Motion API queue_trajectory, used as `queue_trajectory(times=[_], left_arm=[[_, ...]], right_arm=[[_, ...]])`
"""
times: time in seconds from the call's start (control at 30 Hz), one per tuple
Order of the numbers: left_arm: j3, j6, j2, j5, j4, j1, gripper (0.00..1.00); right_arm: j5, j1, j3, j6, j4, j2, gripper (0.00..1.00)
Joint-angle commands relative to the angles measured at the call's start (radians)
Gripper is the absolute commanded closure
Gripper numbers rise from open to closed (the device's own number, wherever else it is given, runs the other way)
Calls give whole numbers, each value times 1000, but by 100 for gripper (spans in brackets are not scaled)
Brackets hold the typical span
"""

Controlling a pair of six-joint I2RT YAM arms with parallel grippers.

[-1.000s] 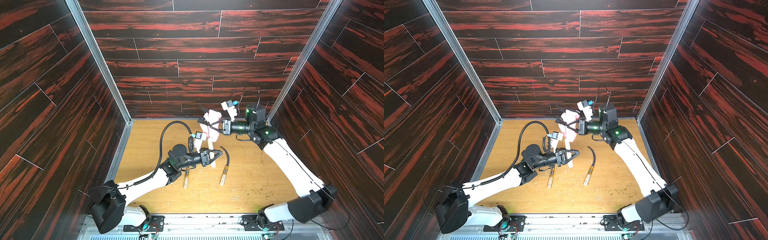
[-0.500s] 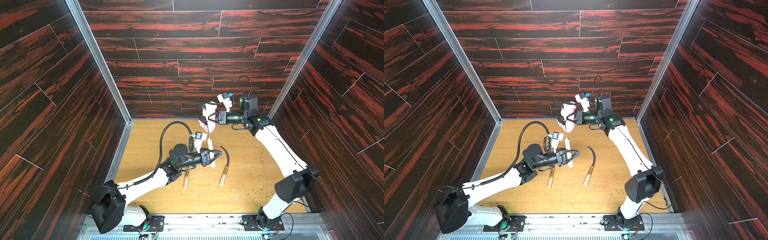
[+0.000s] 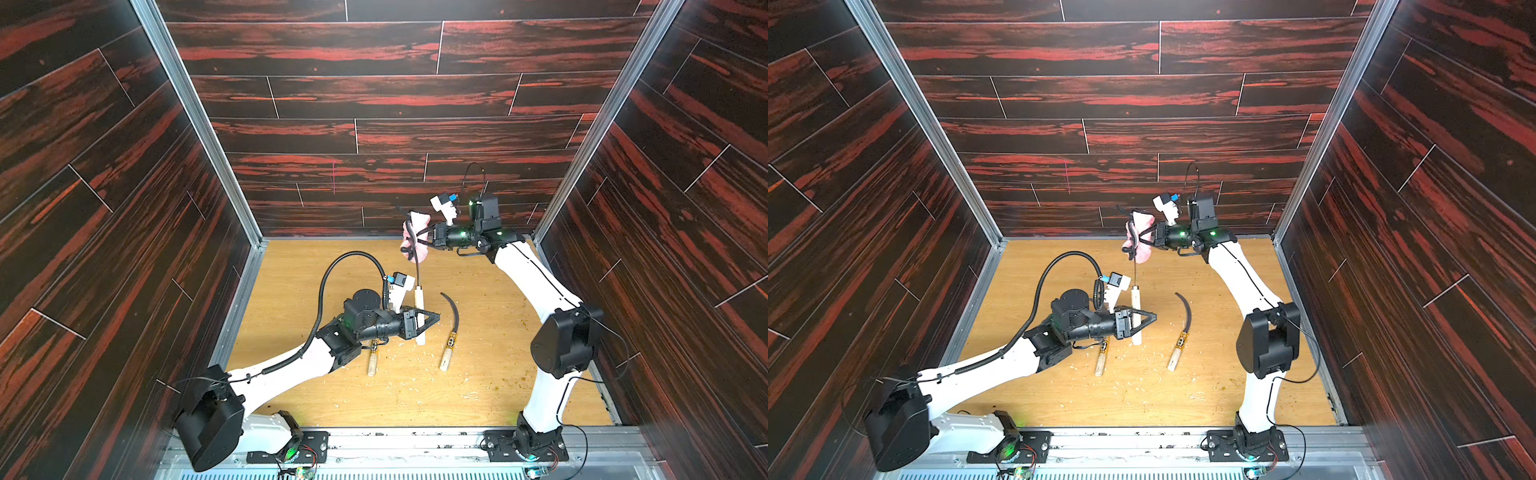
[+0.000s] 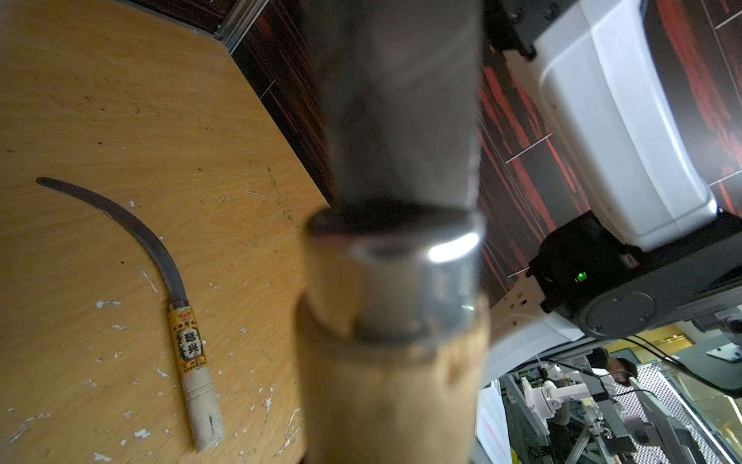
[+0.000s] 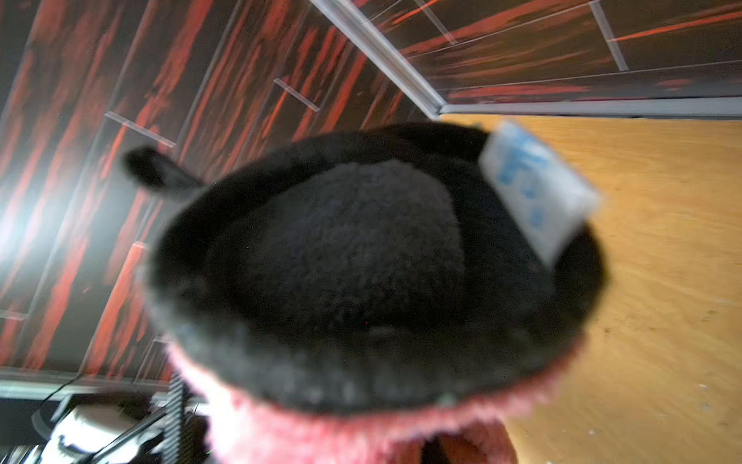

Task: Wipe small sickles with rags
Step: Wipe the small sickle.

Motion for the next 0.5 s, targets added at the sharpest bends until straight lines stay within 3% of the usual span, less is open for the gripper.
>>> queue_trajectory(times=[0.0, 0.13, 0.3, 0.47], left_arm=[[30, 108, -103, 27, 3, -33, 100], [13, 140, -155, -45, -55, -31, 100], [-3, 142, -181, -56, -60, -17, 100], [-21, 119, -155, -51, -32, -8, 100]], right_arm=[[100, -31, -38, -16, 13, 57, 100], [107, -32, -150, -40, 28, 5, 100], [186, -34, -272, -87, -1, -76, 100], [177, -32, -380, -125, 4, -258, 100]])
